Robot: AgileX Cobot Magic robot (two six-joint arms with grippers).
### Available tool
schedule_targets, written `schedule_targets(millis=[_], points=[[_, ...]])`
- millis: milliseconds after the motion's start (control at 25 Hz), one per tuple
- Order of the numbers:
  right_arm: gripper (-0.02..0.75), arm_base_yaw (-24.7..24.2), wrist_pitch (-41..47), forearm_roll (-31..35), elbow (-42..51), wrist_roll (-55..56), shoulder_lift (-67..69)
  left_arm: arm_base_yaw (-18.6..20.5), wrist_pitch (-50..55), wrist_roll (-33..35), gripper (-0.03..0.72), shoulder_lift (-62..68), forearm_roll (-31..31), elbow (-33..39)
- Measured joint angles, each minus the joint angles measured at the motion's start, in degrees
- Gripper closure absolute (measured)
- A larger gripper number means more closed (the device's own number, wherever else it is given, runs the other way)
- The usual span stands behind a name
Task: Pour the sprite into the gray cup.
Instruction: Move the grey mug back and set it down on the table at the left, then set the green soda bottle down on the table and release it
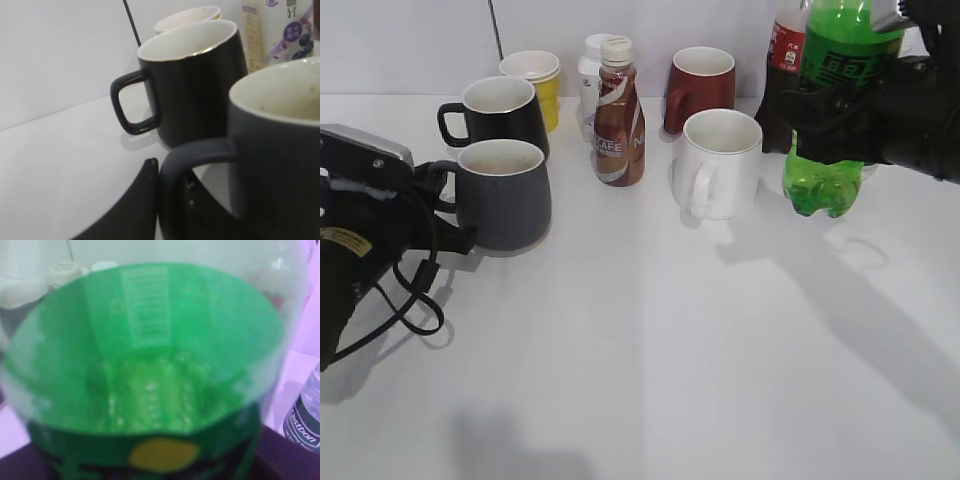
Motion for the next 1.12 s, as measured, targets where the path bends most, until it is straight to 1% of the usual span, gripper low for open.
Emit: schedule_targets(millis=[160,240,360,600,760,840,960,1120], points=[[0.324,0.0,0.0,0.0,0.0,0.0,0.0,0.05,-1.37,-0.91,0.633,0.0,0.72,1.91],[0.324,0.0,0.0,0.0,0.0,0.0,0.0,0.05,-2.49,-1.36,0.621,0.0,1.47,3.8],[0.324,0.0,0.0,0.0,0.0,0.06,0.0,-0.01,-3.03,-1.41,0.582,-0.07,1.93,5.78],[0.324,0.0,-0.04,0.17,0.0,1.34,0.0,-0.23,-1.84,-1.41,0.463,-0.86,2.1,6.85],[0.324,-0.06,-0.32,0.37,0.0,1.74,0.0,-0.23,-1.7,-1.52,0.442,-3.38,2.21,9.34],[0.324,-0.36,-1.11,0.8,0.0,1.79,0.0,-0.29,-1.65,-3.28,0.438,-4.75,2.21,10.97],[0.324,-2.09,-2.82,1.41,0.0,1.79,0.0,-0.29,-1.65,-6.46,0.436,-7.02,2.21,13.85],[0.324,-7.07,-6.17,1.59,0.82,1.84,0.0,-0.29,-1.53,-8.6,0.435,-10.37,2.16,16.79]])
